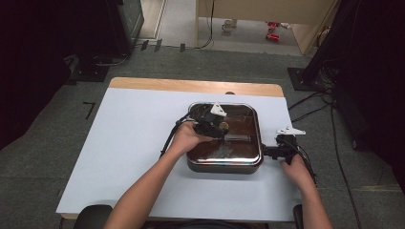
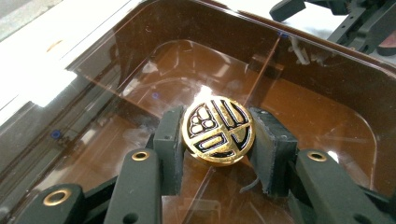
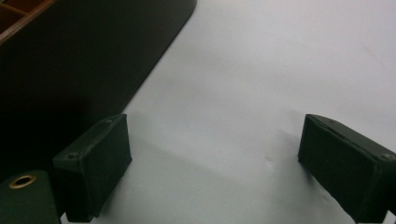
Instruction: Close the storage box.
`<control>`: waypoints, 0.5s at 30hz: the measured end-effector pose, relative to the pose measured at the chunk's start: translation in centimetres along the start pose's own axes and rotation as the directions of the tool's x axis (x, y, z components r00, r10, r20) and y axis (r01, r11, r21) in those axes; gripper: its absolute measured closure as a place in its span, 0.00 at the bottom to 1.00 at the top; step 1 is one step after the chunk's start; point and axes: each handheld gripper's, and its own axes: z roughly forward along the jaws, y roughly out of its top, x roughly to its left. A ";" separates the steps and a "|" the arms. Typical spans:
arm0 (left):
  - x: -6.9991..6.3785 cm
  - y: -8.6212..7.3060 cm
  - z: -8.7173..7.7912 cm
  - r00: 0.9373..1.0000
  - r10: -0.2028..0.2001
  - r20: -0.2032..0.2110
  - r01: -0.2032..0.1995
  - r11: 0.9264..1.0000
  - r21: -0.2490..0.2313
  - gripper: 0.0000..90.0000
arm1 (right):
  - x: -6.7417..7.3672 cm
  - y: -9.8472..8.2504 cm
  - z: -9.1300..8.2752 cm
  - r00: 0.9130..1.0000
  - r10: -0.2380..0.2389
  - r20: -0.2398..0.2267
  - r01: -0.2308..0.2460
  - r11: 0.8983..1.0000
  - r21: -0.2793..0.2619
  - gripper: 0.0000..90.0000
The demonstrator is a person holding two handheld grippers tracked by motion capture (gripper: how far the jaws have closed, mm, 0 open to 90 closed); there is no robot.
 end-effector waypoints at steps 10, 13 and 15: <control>-0.2 0.0 0.6 0.999 -0.010 0.030 0.010 1.000 0.012 0.66 | 0.0 0.0 0.0 1.000 0.000 0.000 0.000 1.000 0.001 0.10; -0.2 0.0 0.6 1.000 -0.005 0.027 0.005 1.000 0.011 0.65 | 0.0 0.0 0.0 1.000 0.000 0.000 0.000 1.000 0.001 0.10; -0.1 -0.1 0.6 0.999 -0.010 0.034 0.010 1.000 0.008 0.65 | 0.0 0.0 0.0 1.000 0.000 0.000 0.000 1.000 0.001 0.10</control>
